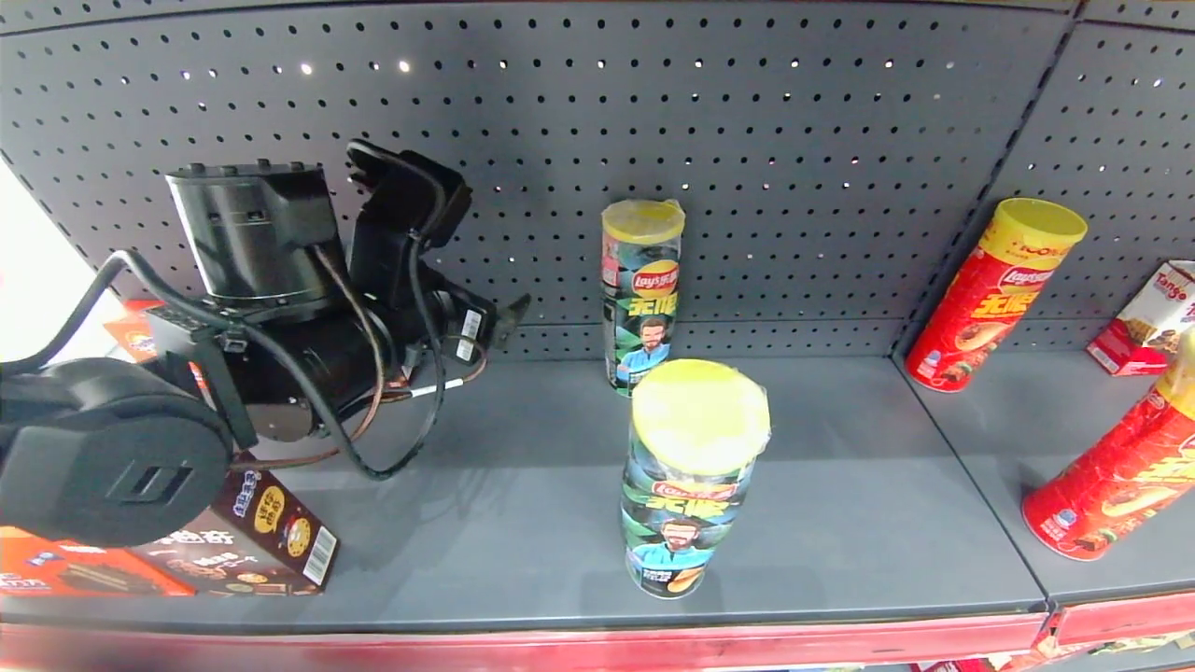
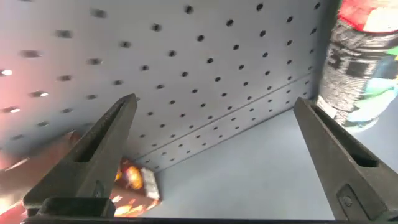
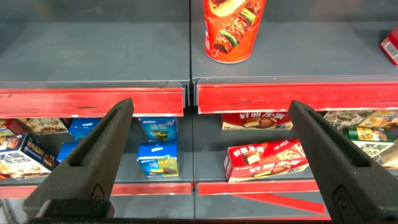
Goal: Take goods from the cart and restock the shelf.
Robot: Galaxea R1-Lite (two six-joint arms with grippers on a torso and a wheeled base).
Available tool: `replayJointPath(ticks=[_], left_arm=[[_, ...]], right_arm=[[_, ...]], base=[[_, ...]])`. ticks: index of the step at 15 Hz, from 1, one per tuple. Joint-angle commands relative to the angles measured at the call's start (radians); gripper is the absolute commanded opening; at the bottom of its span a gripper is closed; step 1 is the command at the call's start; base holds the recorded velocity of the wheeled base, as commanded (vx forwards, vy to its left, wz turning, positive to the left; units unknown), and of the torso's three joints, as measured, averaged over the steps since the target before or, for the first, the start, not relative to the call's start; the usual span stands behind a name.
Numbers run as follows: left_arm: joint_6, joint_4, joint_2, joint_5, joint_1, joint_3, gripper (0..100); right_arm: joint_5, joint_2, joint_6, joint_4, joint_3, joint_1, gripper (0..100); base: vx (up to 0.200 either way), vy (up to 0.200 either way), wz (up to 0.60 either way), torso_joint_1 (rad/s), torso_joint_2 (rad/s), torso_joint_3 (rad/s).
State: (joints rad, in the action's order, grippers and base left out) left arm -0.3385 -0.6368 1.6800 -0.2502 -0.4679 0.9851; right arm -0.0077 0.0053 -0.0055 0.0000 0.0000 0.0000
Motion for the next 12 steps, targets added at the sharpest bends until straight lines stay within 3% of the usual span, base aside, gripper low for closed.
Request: replayJointPath(ticks=[1,6,9,12], left_arm=[[0.000,-0.001,-0.071,0.002,-0.012,-0.033,100],[-0.022,-0.009,-0.214,-0.007,-0.133,-0.143,100],[-0.019,-0.020,-0.258,-0.009,-0.152,-0.221,100],[0.010,-0.146,-0.256,-0.006,-0.150,-0.278,100]], right_arm=[[0.000,0.001,-0.001,0.000,0.000,0.000,100],[0.002,0.002,-0.002,0.000,0.000,0.000,100],[0.002,0.001,-0.001,0.002,0.000,0.000,100],[0.012,-0.004,-0.004,-0.002,0.000,0.002,100]], base=[[0.000,0.000,0.00,0.000,0.00,0.000],[0.000,0.000,0.00,0.000,0.00,0.000],[0.000,0.000,0.00,0.000,0.00,0.000],[0.000,0.000,0.00,0.000,0.00,0.000]])
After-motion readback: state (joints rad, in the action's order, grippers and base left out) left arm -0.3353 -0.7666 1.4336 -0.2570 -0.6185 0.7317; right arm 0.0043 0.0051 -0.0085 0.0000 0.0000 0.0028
